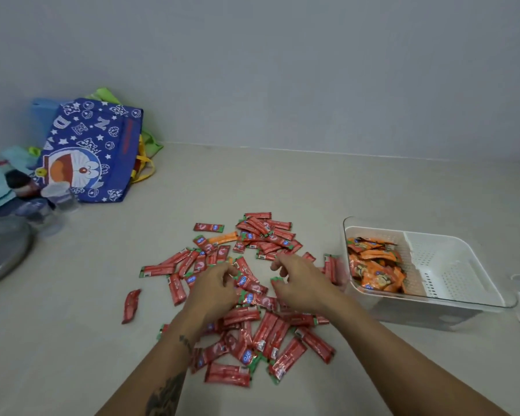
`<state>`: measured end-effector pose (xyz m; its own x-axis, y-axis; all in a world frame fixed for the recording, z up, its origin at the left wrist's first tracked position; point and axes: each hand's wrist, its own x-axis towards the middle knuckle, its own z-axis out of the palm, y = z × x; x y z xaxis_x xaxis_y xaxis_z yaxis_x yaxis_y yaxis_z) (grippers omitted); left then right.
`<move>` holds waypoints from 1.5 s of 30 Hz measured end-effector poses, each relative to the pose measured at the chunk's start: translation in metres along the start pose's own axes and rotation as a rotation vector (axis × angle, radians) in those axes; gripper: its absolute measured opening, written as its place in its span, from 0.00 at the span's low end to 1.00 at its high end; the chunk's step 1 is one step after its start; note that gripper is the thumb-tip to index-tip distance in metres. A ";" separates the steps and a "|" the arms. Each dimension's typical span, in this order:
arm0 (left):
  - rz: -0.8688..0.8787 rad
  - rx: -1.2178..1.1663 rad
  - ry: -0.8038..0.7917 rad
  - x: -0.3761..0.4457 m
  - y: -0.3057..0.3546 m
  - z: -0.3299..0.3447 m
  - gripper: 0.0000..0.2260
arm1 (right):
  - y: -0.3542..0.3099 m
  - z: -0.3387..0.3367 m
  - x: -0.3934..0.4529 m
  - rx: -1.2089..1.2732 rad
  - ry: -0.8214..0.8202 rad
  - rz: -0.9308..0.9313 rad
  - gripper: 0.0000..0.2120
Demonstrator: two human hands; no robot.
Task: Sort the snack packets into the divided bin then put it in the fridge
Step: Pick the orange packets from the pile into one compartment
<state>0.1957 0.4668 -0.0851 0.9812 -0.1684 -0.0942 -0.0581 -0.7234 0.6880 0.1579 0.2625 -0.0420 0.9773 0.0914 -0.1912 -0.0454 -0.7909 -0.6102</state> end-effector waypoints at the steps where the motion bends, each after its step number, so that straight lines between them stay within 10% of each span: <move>1: -0.002 0.020 -0.021 0.002 -0.011 -0.004 0.09 | -0.002 0.010 0.007 -0.037 -0.071 0.049 0.22; 7: 0.034 0.096 -0.086 0.031 -0.057 -0.029 0.10 | -0.026 0.065 0.044 -0.104 -0.125 0.179 0.12; 11: 0.069 0.136 -0.137 0.056 -0.074 -0.036 0.11 | -0.036 0.089 0.067 -0.074 -0.109 0.158 0.34; 16: 0.140 0.144 -0.133 0.092 -0.081 -0.034 0.11 | -0.040 0.093 0.083 0.073 -0.043 0.210 0.15; 29: 0.149 0.519 -0.170 0.172 -0.069 -0.010 0.25 | -0.050 0.112 0.134 -0.217 0.022 0.351 0.10; 39: 0.130 0.399 -0.087 0.169 -0.069 -0.012 0.09 | -0.029 0.093 0.145 -0.007 0.247 0.310 0.03; 45: 0.262 0.247 -0.001 0.169 -0.068 -0.007 0.04 | -0.014 0.055 0.174 -0.246 -0.016 0.337 0.32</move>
<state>0.3669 0.4923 -0.1432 0.9269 -0.3703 0.0612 -0.3504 -0.7957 0.4941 0.3172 0.3227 -0.1086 0.9129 -0.1890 -0.3617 -0.3089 -0.8992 -0.3098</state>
